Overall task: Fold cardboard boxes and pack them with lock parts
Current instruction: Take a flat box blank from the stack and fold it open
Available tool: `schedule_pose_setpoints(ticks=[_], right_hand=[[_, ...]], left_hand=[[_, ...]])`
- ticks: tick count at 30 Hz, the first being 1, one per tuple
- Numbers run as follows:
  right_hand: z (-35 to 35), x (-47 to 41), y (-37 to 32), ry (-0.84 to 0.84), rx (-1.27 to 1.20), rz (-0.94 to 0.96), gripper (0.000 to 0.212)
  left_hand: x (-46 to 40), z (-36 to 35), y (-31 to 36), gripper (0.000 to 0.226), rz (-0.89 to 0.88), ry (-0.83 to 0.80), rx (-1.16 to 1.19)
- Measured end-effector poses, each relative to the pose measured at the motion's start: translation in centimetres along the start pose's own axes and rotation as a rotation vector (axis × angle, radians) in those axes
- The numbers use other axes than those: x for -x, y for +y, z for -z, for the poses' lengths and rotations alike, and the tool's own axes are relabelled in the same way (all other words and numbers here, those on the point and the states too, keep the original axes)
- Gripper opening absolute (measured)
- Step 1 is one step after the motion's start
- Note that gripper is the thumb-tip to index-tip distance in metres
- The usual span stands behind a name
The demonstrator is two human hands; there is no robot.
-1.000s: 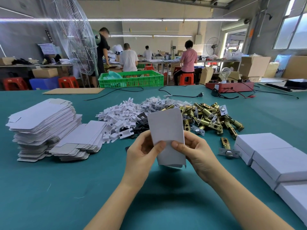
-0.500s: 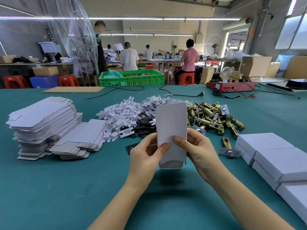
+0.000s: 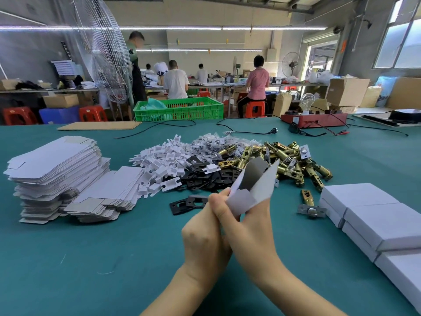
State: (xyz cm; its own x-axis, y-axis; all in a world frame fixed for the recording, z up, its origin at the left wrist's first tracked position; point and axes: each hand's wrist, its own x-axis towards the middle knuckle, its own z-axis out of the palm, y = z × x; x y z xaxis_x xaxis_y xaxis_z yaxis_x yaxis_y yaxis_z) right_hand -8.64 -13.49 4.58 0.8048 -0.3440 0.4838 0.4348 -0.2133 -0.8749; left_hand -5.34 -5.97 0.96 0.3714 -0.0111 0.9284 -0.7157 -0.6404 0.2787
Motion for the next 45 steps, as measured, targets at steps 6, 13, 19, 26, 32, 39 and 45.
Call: schedule_pose_setpoints(ticks=[6,13,19,26,32,39,45], right_hand=[[1.0,-1.1,0.6,0.016,-0.099,0.056,0.032],[4.2,-4.3,1.7,-0.172,-0.371,-0.206,0.028],[6.0,-5.1,1.9,-0.388,-0.545,-0.382,0.049],[5.1,-5.1,2.5,-0.243,-0.417,-0.326,0.034],[4.0,-4.7,2.6,-0.023,-0.227,-0.205,0.032],[3.5,-4.1,2.1,-0.042,0.05,-0.064,0.013],[3.8,-3.9,1.6,-0.138,0.111,0.02,0.024]], left_hand=[[0.5,-0.3,0.5,0.039,-0.046,-0.107,0.248],[-0.2,-0.3,-0.3,0.03,0.334,-0.242,0.462],[-1.2,-0.1,-2.1,0.045,0.773,-0.599,0.865],[-1.1,-0.3,-2.1,0.032,0.696,-0.605,0.775],[-1.0,-0.4,-2.2,0.029,0.677,-0.569,0.734],[-0.5,-0.3,-2.1,0.032,0.611,-0.54,0.68],[-0.8,-0.1,-1.8,0.047,0.56,-0.448,0.709]])
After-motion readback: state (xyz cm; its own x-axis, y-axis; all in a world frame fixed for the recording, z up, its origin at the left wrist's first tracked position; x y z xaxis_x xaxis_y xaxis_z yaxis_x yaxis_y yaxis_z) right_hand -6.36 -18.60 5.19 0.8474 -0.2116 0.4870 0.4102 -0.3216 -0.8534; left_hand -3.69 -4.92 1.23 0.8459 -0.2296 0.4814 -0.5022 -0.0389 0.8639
